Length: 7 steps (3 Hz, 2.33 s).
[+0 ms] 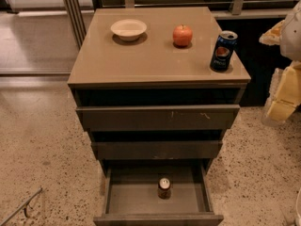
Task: Pick orange can from bottom drawer and place on counter
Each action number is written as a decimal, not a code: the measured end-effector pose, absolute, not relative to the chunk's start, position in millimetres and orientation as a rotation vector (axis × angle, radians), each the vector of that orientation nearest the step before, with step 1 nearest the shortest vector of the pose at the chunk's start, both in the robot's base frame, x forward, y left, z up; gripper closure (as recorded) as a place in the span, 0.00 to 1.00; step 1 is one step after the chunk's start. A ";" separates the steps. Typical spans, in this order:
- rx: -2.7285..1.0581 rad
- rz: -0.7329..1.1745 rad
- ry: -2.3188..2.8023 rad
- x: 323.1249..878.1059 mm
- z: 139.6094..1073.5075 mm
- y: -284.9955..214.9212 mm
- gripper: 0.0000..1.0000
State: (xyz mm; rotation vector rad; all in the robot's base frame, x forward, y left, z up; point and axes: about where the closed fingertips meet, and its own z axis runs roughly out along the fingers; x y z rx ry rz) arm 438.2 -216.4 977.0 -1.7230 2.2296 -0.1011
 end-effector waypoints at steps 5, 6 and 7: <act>-1.715 -0.071 2.204 442.9 948.9 -213.8 0.87; -1.685 0.054 2.195 438.8 871.9 -202.7 1.00; -1.666 0.218 2.238 437.0 760.9 -183.2 1.00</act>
Offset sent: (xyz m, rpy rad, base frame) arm 0.0000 0.0000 0.0000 0.0000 0.0000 0.0000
